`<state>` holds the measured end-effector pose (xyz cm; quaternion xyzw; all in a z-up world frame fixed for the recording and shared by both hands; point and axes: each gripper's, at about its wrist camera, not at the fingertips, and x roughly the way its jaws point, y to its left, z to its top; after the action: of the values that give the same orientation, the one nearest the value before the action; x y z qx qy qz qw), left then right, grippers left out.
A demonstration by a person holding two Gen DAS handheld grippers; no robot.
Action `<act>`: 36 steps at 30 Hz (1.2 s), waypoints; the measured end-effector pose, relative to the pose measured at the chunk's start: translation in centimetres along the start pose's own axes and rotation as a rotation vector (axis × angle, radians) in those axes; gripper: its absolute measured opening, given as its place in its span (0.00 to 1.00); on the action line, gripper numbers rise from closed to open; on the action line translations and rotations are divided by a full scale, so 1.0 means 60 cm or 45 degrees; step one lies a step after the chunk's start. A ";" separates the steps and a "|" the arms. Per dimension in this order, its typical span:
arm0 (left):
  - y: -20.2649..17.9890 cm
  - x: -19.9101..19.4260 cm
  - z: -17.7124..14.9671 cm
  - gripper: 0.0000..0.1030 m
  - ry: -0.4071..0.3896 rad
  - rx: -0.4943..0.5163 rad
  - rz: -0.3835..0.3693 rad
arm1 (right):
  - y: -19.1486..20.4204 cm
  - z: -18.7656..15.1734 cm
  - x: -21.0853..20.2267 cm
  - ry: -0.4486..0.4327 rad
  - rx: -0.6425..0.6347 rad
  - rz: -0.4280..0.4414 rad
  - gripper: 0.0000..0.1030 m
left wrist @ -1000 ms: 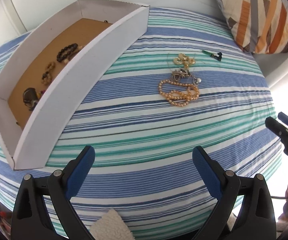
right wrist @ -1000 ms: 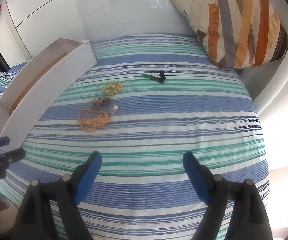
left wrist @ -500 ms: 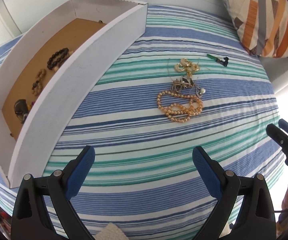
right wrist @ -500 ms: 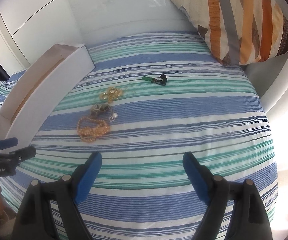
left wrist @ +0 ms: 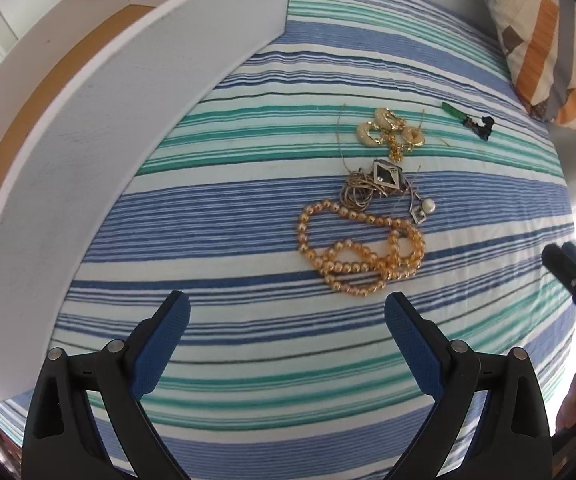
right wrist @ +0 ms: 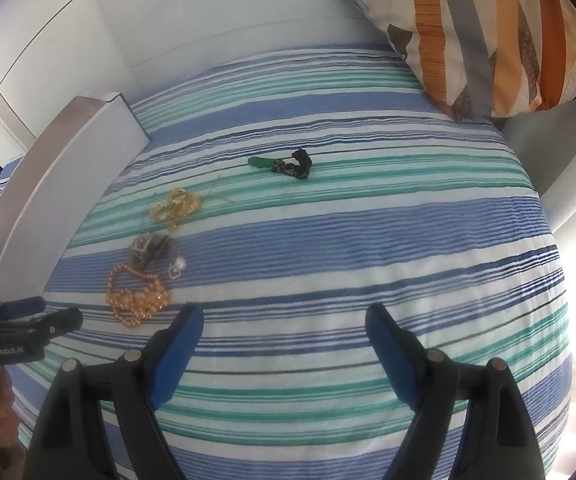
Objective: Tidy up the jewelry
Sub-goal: 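Grasp the amber-bead bracelet with the left gripper while the right gripper grasps the green jade pendant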
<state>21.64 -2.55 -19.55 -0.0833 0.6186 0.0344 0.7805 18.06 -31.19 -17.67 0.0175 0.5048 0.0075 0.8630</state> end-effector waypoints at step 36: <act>0.037 0.020 -0.001 0.06 -0.012 -0.064 -0.117 | -0.004 0.141 0.100 -0.078 -0.032 0.107 0.12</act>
<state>21.51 -0.41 -20.92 -0.1308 0.6094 0.0144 0.7819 28.34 -31.45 -18.75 0.0282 0.4769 0.0495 0.8771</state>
